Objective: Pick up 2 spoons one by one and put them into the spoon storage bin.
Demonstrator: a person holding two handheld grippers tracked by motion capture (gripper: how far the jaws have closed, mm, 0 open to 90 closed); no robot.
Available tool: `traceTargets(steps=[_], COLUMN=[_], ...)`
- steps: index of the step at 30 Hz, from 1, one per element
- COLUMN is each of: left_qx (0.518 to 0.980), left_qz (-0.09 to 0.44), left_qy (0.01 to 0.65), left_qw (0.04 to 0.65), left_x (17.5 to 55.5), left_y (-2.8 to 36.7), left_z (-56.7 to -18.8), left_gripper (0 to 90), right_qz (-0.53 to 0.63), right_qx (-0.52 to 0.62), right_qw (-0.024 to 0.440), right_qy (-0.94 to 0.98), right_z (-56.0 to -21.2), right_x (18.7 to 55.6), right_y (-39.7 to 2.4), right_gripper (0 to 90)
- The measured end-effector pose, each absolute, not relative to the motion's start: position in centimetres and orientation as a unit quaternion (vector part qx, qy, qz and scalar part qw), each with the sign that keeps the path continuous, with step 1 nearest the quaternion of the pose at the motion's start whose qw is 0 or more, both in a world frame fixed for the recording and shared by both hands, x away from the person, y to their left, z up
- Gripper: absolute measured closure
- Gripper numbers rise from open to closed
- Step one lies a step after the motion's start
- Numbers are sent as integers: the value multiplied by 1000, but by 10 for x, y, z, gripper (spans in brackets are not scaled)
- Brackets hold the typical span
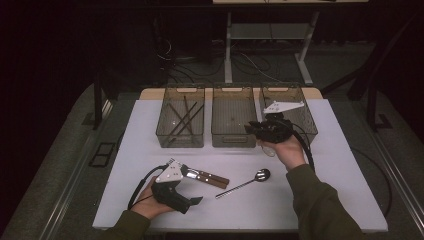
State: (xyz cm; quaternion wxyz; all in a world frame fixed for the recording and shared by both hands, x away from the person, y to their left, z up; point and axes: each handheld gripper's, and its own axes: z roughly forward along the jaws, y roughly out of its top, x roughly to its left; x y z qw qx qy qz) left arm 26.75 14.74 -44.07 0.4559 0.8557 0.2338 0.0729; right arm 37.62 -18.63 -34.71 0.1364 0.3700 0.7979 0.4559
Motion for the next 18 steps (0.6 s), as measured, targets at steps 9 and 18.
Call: traceTargets(steps=[9, 18], left_qx=[854, 854], left_qz=[71, 73], left_qy=[234, 230], left_qw=[460, 461], left_x=[267, 267], left_y=[146, 146], left_z=[-440, -440], left_gripper=[0, 0], right_qz=[446, 434], right_qx=[378, 402], right_qw=[152, 161], right_qy=[797, 790], right_z=[-337, -334], right_x=[405, 439], right_y=[-171, -163], right_gripper=[725, 725])
